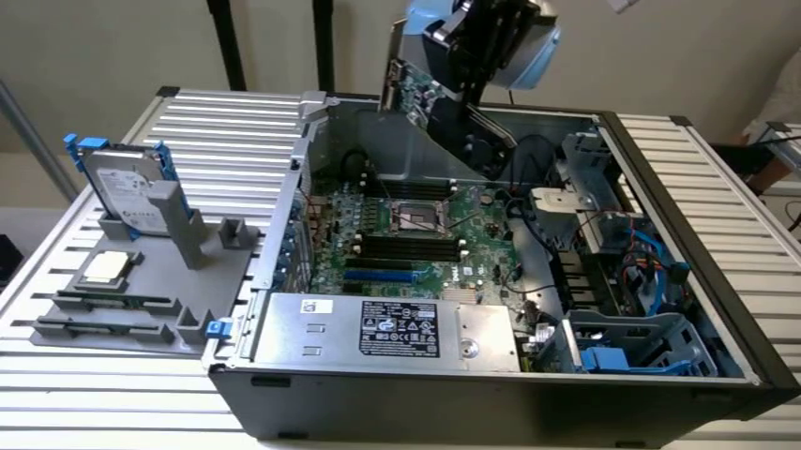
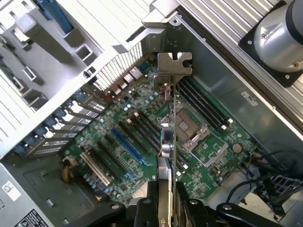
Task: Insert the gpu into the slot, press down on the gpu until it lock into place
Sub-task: 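Insert the gpu into the slot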
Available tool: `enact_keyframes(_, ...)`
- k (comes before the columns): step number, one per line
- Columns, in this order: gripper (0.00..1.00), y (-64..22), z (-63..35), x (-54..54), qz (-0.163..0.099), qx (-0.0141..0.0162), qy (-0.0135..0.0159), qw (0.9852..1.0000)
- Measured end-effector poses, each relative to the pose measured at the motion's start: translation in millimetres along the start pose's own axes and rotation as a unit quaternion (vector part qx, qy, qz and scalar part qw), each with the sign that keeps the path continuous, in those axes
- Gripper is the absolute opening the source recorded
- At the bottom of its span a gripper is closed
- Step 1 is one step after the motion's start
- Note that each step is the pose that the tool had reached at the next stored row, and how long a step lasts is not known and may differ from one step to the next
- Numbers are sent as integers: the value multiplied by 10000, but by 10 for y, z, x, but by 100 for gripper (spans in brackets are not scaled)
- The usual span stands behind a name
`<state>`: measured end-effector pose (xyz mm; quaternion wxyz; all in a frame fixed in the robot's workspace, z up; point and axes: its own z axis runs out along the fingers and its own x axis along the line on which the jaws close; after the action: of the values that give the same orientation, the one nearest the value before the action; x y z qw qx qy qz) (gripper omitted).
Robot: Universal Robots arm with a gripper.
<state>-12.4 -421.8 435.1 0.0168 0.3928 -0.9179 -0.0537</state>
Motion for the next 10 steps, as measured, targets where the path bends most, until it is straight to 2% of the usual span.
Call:
enact_keyframes(3, 26, 0, 2, 0, -228, -20, -30, 9997)
enact_keyframes(5, 26, -1, 5, -1, -379, -22, -56, 9993)
enact_keyframes(7, 26, -1, 8, -1, -521, -11, -80, 9986)
enact_keyframes(10, 26, -2, 12, 0, -752, 28, -105, 9971)
